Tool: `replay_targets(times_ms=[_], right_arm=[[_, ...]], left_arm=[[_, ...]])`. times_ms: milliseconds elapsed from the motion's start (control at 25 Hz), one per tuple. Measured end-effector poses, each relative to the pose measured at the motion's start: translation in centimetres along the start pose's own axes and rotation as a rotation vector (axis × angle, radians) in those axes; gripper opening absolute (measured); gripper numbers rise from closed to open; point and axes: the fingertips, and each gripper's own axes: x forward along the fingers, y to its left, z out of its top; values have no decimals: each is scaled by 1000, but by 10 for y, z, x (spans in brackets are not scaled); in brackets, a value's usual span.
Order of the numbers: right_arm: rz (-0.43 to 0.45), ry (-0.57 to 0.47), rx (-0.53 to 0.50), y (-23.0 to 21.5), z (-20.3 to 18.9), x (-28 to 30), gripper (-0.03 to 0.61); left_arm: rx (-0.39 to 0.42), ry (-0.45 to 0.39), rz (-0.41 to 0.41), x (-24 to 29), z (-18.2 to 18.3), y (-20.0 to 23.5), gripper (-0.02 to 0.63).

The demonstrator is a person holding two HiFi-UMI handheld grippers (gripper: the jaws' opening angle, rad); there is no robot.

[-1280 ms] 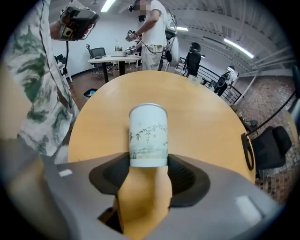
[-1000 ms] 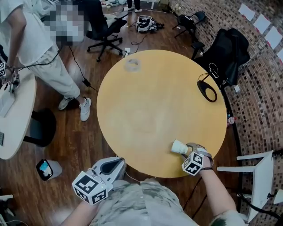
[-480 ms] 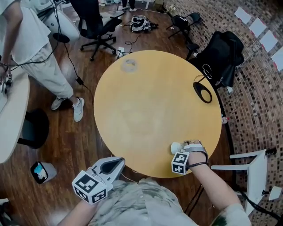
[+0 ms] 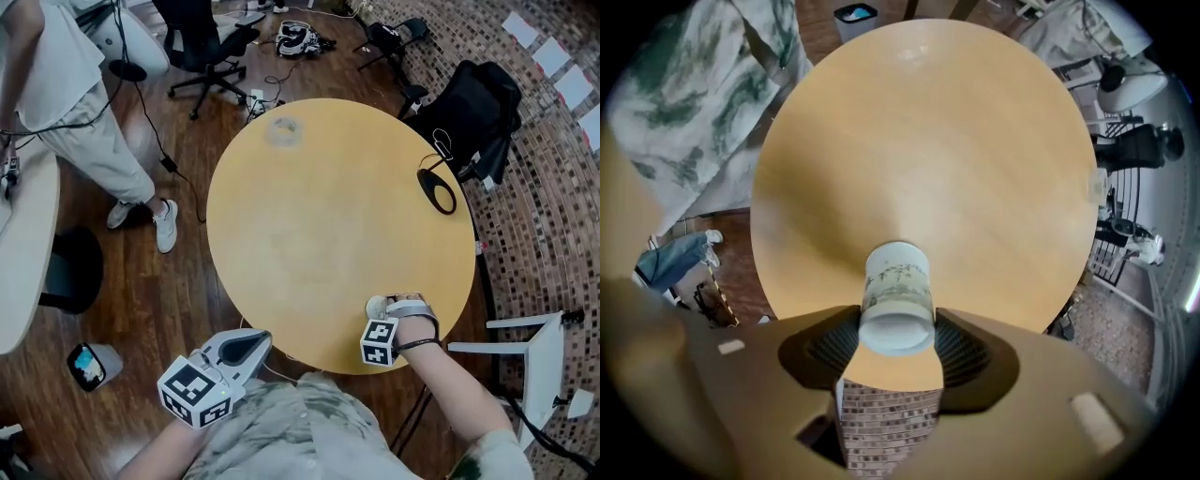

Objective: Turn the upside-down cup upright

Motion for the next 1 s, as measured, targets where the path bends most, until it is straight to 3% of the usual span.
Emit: replay_targets(times_ms=[360,600,760,1000], right_arm=[[113,-143,42,-3,13,-2,255],[111,-206,168,-7,13,-5,322],[82,-291,354,-11,-1,-34,328],[17,-473,794,6,-46,-83,314]], left_arm=[[4,41,-50,-8,2,21,6],[12,63,-70,-15,-4,27,6],[16,91,-104,-16,-3,19,6],[46,129,-164,-2,-17,-11,6]])
